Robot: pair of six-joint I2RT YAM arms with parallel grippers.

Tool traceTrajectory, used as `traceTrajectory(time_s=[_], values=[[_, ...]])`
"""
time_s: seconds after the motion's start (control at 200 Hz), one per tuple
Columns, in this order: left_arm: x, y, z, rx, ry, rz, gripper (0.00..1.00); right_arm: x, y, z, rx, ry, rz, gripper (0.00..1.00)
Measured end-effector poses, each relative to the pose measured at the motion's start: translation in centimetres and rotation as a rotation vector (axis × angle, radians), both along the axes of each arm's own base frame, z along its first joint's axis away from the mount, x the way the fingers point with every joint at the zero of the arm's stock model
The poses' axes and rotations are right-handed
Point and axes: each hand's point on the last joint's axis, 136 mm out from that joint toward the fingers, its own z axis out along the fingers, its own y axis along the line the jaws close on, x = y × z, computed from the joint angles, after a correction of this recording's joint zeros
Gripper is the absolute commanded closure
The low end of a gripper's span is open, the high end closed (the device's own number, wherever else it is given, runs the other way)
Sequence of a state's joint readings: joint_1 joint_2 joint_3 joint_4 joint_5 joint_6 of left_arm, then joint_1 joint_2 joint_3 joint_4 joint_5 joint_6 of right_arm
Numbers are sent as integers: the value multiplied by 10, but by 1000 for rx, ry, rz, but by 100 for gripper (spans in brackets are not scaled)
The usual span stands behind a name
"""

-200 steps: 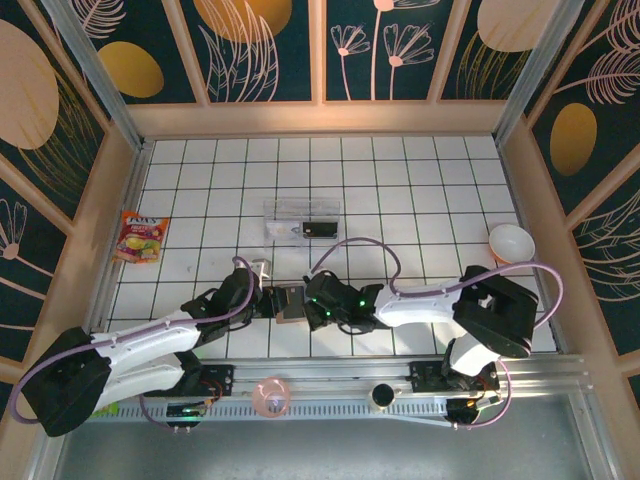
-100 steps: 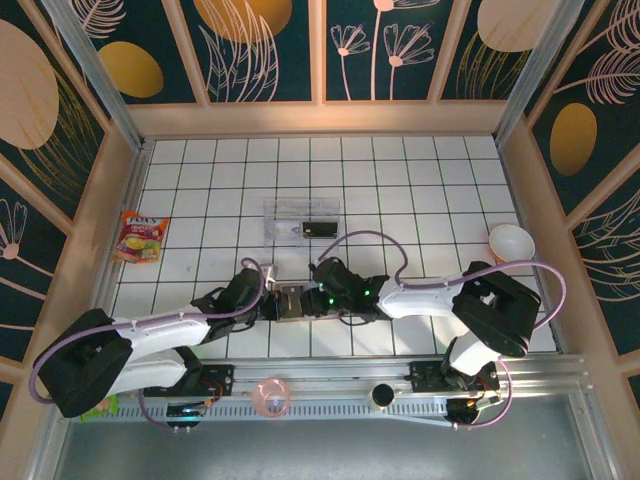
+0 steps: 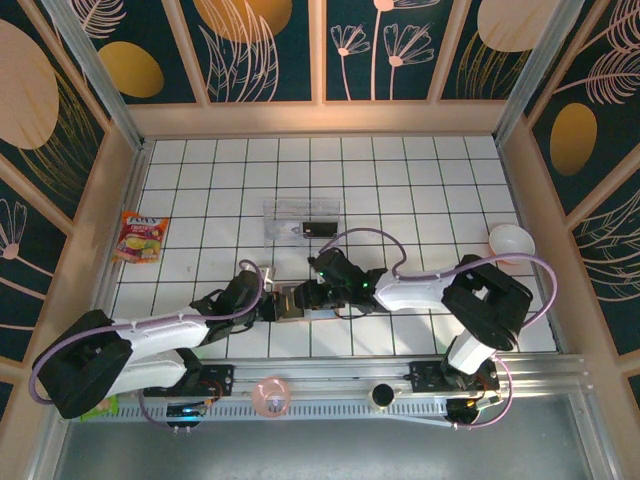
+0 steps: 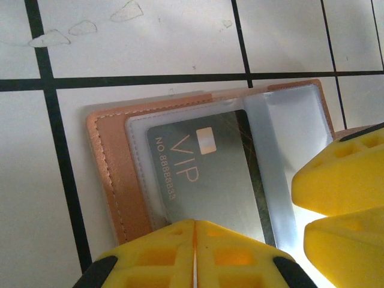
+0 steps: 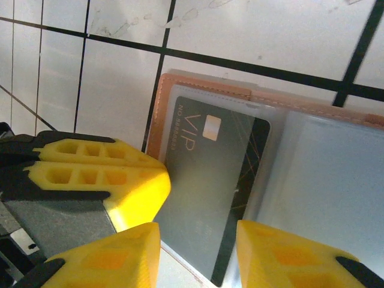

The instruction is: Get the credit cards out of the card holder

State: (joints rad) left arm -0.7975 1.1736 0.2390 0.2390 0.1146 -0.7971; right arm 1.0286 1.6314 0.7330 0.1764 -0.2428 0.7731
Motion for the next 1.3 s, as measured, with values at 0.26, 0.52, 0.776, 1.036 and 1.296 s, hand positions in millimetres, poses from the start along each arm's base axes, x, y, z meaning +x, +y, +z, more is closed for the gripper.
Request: traceTrajectory(time_s=[0.26, 0.52, 0.776, 1.036, 1.296], values=[[0, 0, 0, -5, -4, 0, 91, 0, 6, -6, -3, 19, 14, 64], [0, 0, 0, -7, -7, 0, 92, 1, 7, -13, -21, 30, 14, 64], [0, 0, 0, -10, -9, 1, 94, 2, 8, -13, -76, 8, -4, 64], [1, -1, 0, -14, -13, 1, 95, 4, 3, -16, -160, -42, -39, 64], [1, 0, 0, -11, -12, 2, 95, 5, 0, -16, -204, -77, -59, 63]])
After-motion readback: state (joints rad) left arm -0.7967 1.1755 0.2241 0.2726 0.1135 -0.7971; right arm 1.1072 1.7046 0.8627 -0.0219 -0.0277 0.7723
